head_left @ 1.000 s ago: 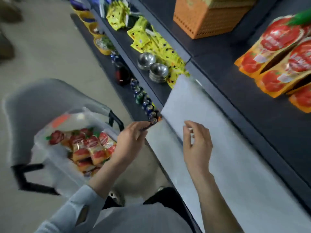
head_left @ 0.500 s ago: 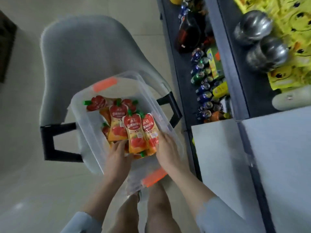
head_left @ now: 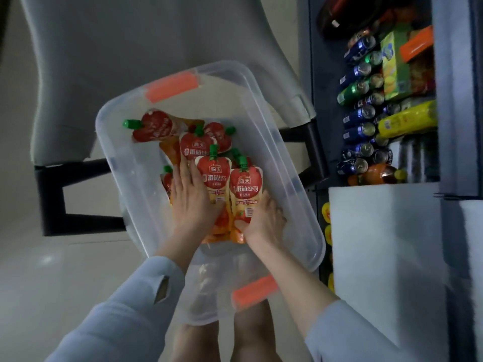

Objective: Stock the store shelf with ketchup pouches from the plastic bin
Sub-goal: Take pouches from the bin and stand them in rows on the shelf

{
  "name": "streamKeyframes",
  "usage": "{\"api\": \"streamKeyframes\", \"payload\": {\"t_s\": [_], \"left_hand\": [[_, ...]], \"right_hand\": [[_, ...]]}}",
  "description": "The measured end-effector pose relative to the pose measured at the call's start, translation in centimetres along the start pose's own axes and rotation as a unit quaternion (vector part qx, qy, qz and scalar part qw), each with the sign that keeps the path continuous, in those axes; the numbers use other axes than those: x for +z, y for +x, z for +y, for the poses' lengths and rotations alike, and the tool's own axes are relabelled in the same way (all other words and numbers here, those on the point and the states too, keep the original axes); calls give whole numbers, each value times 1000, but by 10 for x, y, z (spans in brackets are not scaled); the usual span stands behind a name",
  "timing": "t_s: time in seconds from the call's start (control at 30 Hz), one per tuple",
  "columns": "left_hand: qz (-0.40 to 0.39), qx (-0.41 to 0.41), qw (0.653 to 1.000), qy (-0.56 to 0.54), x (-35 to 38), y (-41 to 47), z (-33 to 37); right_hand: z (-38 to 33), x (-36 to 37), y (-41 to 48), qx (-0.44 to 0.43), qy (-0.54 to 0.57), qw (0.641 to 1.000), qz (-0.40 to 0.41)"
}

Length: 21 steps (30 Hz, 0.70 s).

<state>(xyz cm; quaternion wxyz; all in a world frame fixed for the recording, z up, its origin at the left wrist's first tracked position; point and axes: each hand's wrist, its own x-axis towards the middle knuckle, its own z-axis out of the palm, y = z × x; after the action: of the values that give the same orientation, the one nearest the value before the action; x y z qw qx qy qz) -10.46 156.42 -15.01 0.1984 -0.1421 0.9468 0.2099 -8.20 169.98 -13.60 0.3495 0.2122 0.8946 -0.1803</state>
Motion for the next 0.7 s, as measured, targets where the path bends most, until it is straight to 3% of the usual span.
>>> {"api": "streamKeyframes", "payload": {"t_s": [0.23,0.33,0.47,0.57,0.7], "left_hand": [[53,-29,993,-103,-7,-6,-2],[87,-53,985,-142,-17,-18,7],[17,-102,961,-258,-37,-23,11],[-46,-86,947,-306,-64,-32,13],[-134,-73,898,-413,-115,-60,29]], "right_hand": [[-7,-5,12,74,252,965,-19],[-5,-11,9,67,305,949,-37],[3,-30,-11,31,383,920,-82],[8,-57,-41,-7,433,893,-122],[13,-96,-93,-46,462,875,-136]]}}
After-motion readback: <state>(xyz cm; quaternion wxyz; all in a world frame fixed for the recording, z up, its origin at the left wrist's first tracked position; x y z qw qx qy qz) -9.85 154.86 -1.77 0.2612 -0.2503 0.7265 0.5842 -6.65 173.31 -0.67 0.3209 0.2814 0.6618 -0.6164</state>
